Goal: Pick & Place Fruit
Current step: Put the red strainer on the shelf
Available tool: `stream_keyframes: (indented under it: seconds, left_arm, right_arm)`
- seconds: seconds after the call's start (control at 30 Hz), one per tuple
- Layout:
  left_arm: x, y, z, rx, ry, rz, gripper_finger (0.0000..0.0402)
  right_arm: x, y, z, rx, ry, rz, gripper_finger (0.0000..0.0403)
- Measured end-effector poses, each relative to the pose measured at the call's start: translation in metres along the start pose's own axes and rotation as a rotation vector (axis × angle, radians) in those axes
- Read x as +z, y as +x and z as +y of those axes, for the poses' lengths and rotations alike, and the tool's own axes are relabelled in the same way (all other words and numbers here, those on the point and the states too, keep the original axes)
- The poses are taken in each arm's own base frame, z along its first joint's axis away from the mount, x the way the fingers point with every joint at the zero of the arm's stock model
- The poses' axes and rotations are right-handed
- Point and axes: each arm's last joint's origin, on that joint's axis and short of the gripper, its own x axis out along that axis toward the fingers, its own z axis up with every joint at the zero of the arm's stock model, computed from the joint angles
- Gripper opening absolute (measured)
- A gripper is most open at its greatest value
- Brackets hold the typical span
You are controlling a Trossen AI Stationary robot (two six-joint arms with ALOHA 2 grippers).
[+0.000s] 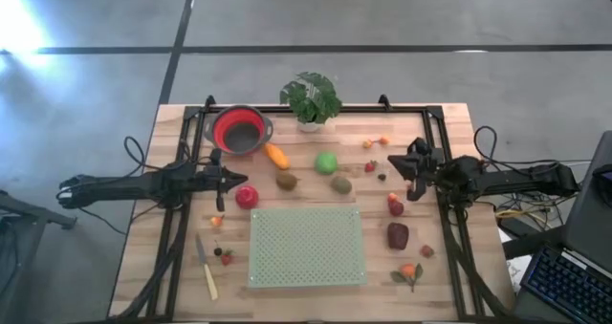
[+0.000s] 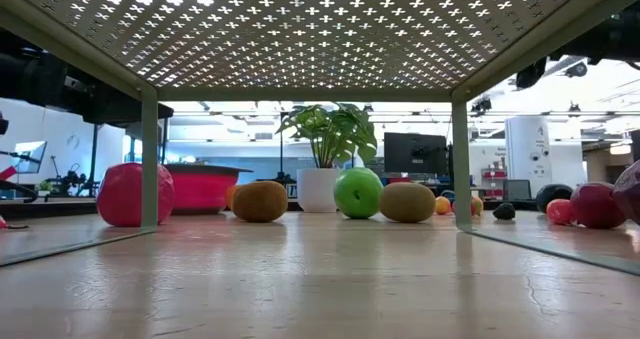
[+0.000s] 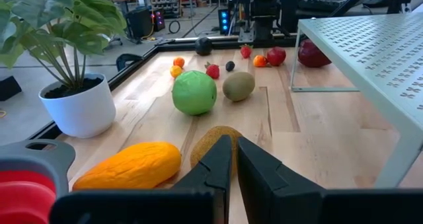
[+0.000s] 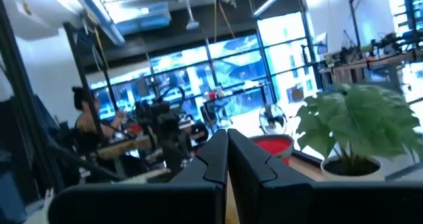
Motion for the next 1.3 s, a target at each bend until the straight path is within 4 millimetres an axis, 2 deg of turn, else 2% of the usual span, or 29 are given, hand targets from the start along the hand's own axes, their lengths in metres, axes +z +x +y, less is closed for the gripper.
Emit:
stream_keyframes:
  seconds: [0.27, 0.6, 0.7, 0.77, 0.83, 0.97, 1.13, 1.3]
  left_arm:
    - [0.001, 0.0, 0.0, 0.004, -0.001, -0.012, 0.0028]
    - [0.022, -0.002, 0.003, 0.045, -0.098, -0.228, 0.0028]
    - [0.03, -0.004, 0.003, 0.05, -0.041, -0.301, 0.0028]
    - [0.039, -0.007, 0.004, 0.054, 0.061, -0.331, 0.0028]
    - [0.049, -0.009, 0.006, 0.11, 0.16, -0.345, 0.0028]
    - [0.065, -0.014, 0.009, 0.193, 0.246, -0.358, 0.0028]
    - [0.073, -0.011, 0.016, 0.375, 0.232, -0.173, 0.0037]
    - [0.086, -0.005, 0.018, 0.38, 0.246, 0.04, 0.0089]
  right_arm:
    - [-0.009, 0.002, -0.002, -0.018, -0.021, 0.082, 0.0008]
    - [-0.012, 0.001, -0.002, -0.008, -0.025, 0.116, 0.0008]
    - [-0.014, 0.001, -0.002, -0.012, -0.028, 0.132, 0.0008]
    - [-0.014, 0.001, -0.002, -0.012, -0.028, 0.134, 0.0008]
    - [-0.014, 0.001, -0.002, -0.012, -0.028, 0.133, 0.0008]
    - [-0.015, 0.001, -0.003, -0.019, 0.01, 0.146, 0.0008]
    - [-0.015, 0.001, -0.003, -0.021, 0.027, 0.146, 0.0008]
    - [-0.015, 0.001, -0.003, -0.02, -0.023, 0.146, 0.0008]
